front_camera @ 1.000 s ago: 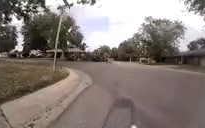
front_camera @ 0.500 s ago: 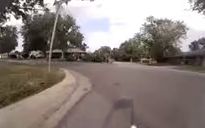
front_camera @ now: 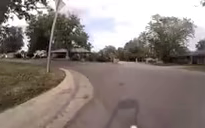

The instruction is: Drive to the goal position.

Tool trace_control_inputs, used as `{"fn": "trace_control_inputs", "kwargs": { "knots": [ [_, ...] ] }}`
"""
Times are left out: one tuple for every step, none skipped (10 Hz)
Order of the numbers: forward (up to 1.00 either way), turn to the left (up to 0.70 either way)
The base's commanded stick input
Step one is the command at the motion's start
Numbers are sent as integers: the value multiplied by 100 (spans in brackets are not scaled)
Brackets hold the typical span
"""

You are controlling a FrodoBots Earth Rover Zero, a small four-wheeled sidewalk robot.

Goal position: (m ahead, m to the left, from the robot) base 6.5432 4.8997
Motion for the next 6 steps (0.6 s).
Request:
{"fn": "trace_control_inputs", "kwargs": {
  "knots": [
    [100,8],
    [100,7],
    [100,7],
    [100,7],
    [100,7],
    [100,9]
  ]
}}
